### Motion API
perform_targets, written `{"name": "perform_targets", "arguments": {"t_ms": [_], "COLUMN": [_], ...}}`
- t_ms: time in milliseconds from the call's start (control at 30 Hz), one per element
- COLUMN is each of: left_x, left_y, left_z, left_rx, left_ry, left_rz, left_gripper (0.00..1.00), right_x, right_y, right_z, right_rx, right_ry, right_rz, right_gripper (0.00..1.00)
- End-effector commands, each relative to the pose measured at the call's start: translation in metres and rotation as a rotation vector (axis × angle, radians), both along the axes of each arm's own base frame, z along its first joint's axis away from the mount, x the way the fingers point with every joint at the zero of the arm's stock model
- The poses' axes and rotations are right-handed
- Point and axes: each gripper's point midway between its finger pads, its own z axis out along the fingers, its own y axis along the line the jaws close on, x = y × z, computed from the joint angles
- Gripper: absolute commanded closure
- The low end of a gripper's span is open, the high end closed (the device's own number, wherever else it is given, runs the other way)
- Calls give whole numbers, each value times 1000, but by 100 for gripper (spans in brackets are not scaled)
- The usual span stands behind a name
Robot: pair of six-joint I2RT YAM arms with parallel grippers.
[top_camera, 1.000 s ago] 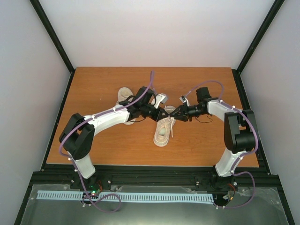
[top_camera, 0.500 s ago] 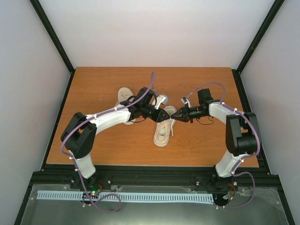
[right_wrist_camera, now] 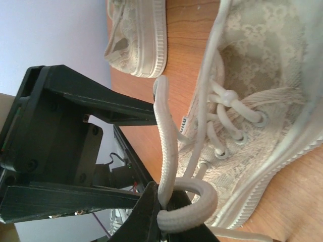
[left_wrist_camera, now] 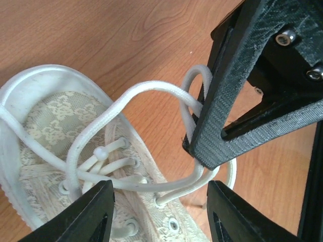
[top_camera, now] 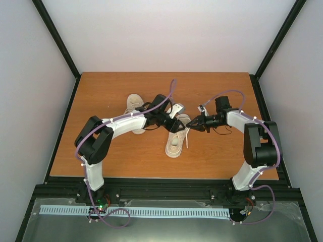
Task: Tie the shoes
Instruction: Tie the shoelace on the shoe.
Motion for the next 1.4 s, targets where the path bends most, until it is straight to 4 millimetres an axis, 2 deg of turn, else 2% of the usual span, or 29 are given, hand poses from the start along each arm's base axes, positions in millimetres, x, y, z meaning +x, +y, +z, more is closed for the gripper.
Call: {"name": "perform_targets", "arguments": {"t_ms": [0,67,233,500,767,1100,1200,1300,1367], "left_x": [15,17,20,1,16,11,7,3,4], "left_y": [-6,-7,-12,-24,-21,-19,-23,-26,-27], "left_z": [10,6,6,-3,-21,-33,-39,-37,-27], "left_rx": [31,47,61,100,190,250,282,276,256], "left_ry": [-95,-94,-108,-116,-145,-173,-192,-184,-177], "left_rz": [-19,-26,-48,-145,-119,-125,-131,-119,-93], "left_gripper": [47,48,48,54,57,65,72,88,97], "right_x": [1,2,5,6,6,7,7,7,6], "right_y": [-10,-11,-11,-14,-14,-14,-14,-15,-16], "right_z": [-14,-21,-23,-26,-23,-19,-20,-19,-17], "right_rx": [-61,-78,-81,-79,-67,-50,-50,-60,-73], "right_ry": [20,31,25,34,34,30,31,24,9], "right_rz": [-37,-43,-48,-58,-59,-59,-59,-59,-57], "right_gripper": [97,97,97,97,97,97,97,97,97]}}
